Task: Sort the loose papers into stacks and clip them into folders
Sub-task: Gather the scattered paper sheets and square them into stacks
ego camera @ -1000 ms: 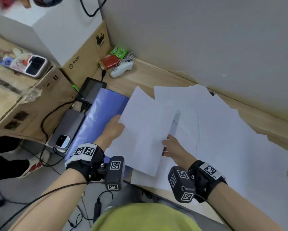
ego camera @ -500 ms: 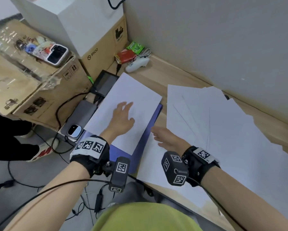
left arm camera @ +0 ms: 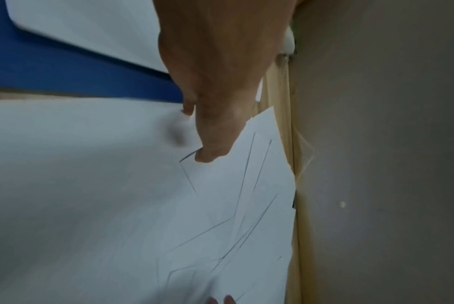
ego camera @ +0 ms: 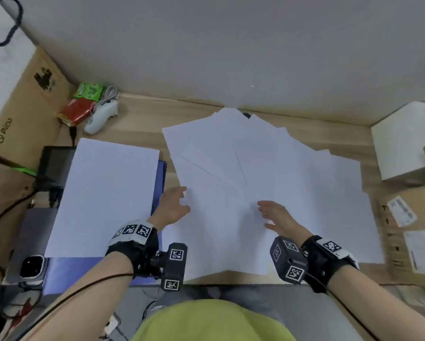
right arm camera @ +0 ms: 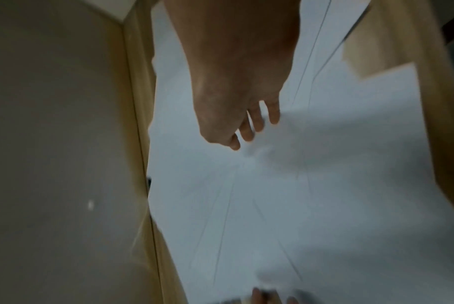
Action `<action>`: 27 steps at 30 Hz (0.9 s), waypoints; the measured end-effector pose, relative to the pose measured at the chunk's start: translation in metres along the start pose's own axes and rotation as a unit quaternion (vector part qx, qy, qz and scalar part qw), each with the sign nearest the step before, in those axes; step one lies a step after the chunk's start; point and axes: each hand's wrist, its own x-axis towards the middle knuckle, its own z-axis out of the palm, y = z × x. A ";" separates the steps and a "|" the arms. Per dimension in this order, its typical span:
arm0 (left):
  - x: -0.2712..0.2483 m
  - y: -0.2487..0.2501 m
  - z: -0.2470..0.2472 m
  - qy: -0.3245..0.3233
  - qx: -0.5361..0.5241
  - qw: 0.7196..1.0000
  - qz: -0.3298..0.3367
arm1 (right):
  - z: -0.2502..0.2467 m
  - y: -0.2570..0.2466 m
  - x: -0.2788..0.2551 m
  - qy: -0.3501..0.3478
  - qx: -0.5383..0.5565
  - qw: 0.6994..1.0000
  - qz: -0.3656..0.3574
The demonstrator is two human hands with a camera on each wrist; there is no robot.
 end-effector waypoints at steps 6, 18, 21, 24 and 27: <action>0.009 0.010 0.022 0.019 0.250 0.968 0.022 | -0.049 0.043 -0.005 0.032 0.009 0.999 -0.015; 0.014 0.021 0.011 -0.021 0.310 0.950 0.006 | -0.041 0.014 0.000 -0.047 -0.104 0.994 0.005; 0.012 0.019 0.000 -0.082 0.192 0.978 0.014 | -0.039 0.011 0.001 -0.040 -0.124 0.991 0.011; 0.002 0.032 -0.014 -0.125 0.113 0.984 0.052 | -0.032 0.001 0.009 -0.009 -0.102 0.994 0.022; -0.011 0.057 -0.030 -0.159 0.112 0.977 0.091 | -0.019 -0.015 0.016 0.009 -0.105 0.994 0.002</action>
